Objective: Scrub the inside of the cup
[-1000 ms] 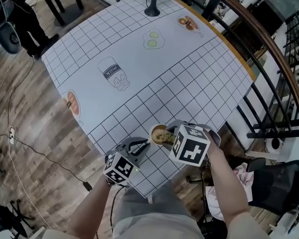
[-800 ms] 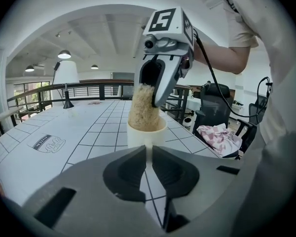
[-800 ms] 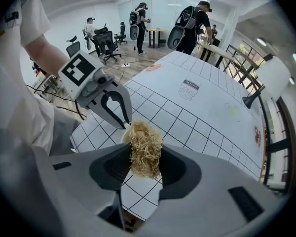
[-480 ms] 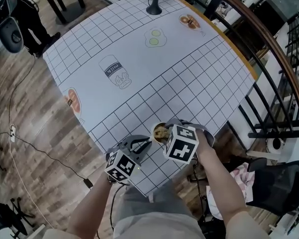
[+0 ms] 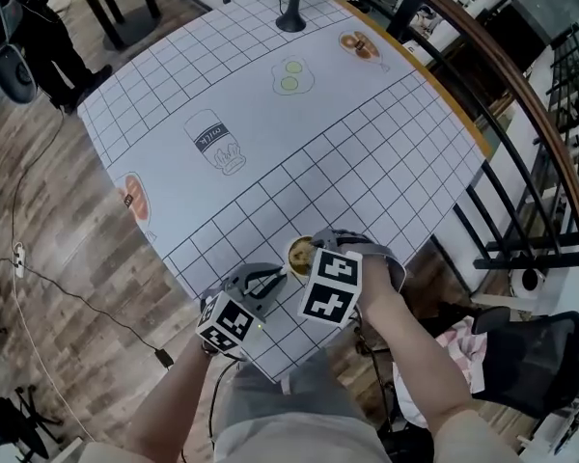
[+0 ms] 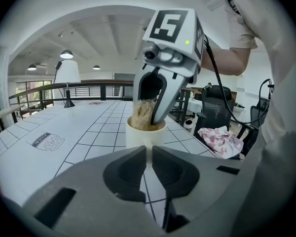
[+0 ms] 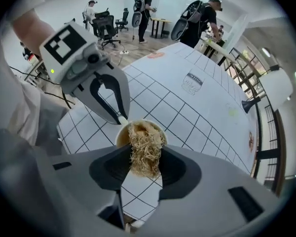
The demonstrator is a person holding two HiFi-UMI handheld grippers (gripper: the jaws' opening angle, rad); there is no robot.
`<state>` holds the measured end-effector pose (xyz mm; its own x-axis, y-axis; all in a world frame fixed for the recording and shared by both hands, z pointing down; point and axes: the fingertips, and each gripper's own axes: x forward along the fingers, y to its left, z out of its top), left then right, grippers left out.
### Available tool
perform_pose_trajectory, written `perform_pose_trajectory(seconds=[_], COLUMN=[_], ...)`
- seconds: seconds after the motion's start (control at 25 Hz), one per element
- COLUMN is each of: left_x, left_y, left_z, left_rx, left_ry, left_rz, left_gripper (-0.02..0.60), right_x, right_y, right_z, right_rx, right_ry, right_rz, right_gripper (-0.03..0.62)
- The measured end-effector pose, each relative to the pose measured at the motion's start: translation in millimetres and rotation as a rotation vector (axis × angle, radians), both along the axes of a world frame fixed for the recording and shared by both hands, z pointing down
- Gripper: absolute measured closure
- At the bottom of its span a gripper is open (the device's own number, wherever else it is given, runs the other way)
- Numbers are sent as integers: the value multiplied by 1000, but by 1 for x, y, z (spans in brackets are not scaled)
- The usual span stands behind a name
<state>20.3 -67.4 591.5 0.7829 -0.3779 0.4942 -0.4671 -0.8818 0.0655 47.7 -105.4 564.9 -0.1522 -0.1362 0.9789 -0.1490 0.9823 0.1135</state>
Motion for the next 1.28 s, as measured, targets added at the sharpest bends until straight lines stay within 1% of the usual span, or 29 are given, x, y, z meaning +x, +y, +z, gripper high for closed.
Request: perform_pose_trajectory(seconds=[0.08, 0.16, 0.28, 0.36, 0.44, 0.56, 0.72, 0.84, 1.0, 1.08, 1.16, 1.28], left_x=[1, 3, -1, -4, -5, -4, 3, 3, 3, 2, 0, 1], left_y=[0, 0, 1, 3, 3, 2, 1, 2, 2, 3, 2, -5], left_z=[0, 1, 2, 3, 5, 2, -1, 0, 1, 2, 3, -2], left_rx=[-6, -24, -29, -29, -45, -46, -29, -40, -48, -46, -42, -39], left_ry=[1, 1, -3, -4, 9, 28, 26, 27, 16, 13, 10, 20], left_rz=[-8, -16, -23, -31, -54, -77, -72, -77, -80, -82, -83, -90], left_gripper=[532, 532, 531, 531, 532, 532, 532, 532, 532, 531, 531, 531], right_x=[-1, 2, 2, 0, 1, 1, 1, -2, 0, 3, 6, 14], right_y=[2, 6, 17, 16, 8, 0, -2, 0, 7, 12, 11, 0], right_z=[12, 12, -7, -26, -38, -35, -10, 10, 7, 0, -9, -27], right_rx=[-12, -69, -161, -163, -124, -70, -39, -62, -177, -210, -207, -161], right_ry=[-18, -51, -110, -164, -185, -136, -44, -54, -131, -185, -258, -395], right_rz=[13, 25, -4, 6, 33, 39, 17, 41, 77, 89, 146, 292], right_gripper=[448, 450, 450, 450, 448, 447, 445, 448, 448, 448, 448, 447])
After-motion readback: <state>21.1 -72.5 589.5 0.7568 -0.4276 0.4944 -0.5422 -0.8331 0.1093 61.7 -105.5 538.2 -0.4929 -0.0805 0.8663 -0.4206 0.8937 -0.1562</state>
